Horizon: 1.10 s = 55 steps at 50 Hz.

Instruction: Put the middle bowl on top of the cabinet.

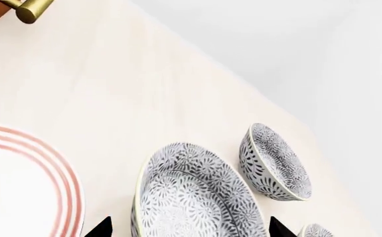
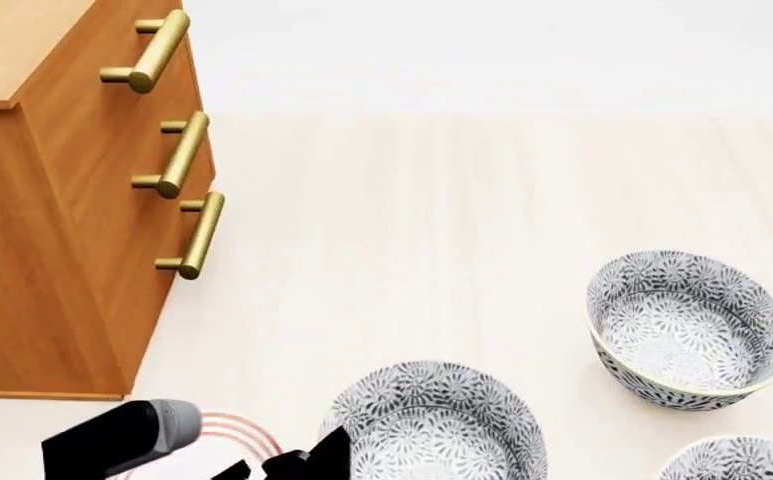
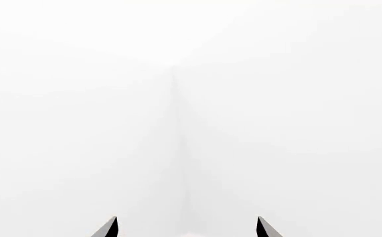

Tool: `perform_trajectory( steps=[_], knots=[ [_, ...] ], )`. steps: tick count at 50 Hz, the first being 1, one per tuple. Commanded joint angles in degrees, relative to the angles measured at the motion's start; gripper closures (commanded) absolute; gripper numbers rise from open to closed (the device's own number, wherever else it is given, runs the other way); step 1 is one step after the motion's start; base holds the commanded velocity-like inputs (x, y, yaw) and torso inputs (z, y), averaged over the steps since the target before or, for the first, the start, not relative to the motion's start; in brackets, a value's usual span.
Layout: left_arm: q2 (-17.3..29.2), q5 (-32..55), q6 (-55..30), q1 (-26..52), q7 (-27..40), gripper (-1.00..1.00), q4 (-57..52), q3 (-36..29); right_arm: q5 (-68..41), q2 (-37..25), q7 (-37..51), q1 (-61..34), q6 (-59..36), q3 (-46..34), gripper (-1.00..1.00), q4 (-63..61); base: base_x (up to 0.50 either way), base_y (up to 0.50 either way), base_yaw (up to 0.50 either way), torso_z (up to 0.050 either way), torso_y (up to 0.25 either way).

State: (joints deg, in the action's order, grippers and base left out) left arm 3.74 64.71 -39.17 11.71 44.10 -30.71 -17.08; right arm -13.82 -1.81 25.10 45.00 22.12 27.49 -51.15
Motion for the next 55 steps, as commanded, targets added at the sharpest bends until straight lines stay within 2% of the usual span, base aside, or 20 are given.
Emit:
perform_trajectory(
  steps=[1, 29, 55],
  knots=[
    [-0.6, 0.9, 2.5, 0.1, -1.8, -1.0, 2.7, 0.1, 0.1, 1.7, -2.5, -0.1, 2.2, 2.4, -1.0, 3.5, 0.0, 0.0, 0.0, 0.0, 0.0],
    [0.2, 2.4, 2.8, 4.8, 4.3, -1.0, 2.7, -3.1, 0.7, 1.8, -2.8, 0.0, 1.5, 2.4, -1.0, 2.4, 0.0, 0.0, 0.0, 0.0, 0.0],
    [0.8, 2.1, 5.6, 5.6, -0.9, -1.0, 12.9, -5.8, 0.2, 1.8, -3.1, 0.0, 1.3, 3.5, -1.0, 1.6, 0.0, 0.0, 0.0, 0.0, 0.0]
  ],
)
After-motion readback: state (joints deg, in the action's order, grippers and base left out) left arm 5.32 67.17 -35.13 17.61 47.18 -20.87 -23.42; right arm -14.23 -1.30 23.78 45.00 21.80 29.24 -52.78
